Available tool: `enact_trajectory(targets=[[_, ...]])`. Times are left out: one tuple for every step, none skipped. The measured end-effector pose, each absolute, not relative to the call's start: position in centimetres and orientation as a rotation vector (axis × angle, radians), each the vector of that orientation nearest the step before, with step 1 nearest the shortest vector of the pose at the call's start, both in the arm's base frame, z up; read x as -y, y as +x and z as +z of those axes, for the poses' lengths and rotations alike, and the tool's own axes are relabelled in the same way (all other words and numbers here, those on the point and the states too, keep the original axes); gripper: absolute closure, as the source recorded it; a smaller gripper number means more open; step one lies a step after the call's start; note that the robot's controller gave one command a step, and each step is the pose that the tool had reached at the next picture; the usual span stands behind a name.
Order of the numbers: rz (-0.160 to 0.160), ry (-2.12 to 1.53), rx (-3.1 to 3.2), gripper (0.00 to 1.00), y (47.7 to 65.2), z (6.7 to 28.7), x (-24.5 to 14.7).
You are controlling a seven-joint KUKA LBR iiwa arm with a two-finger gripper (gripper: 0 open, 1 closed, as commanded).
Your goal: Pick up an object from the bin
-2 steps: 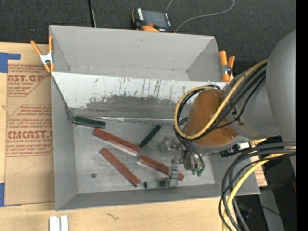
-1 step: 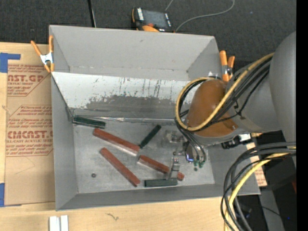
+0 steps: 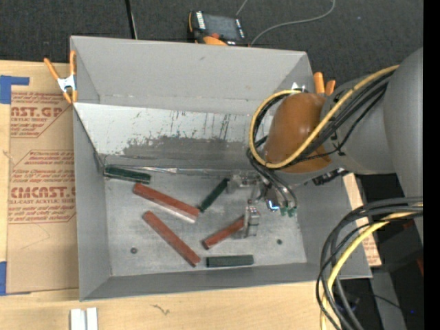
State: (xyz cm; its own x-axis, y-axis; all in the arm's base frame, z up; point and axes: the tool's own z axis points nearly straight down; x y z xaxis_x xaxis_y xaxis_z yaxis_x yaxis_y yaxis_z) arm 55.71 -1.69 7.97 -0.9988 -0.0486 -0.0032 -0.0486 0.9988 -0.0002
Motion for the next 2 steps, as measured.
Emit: enact_trajectory(targets=[[0.000, -0.076, -3.140, 1.00, 55.6, 8.0, 1.7], [0.000, -0.014, -3.130, 1.00, 56.1, 21.1, 2.8]])
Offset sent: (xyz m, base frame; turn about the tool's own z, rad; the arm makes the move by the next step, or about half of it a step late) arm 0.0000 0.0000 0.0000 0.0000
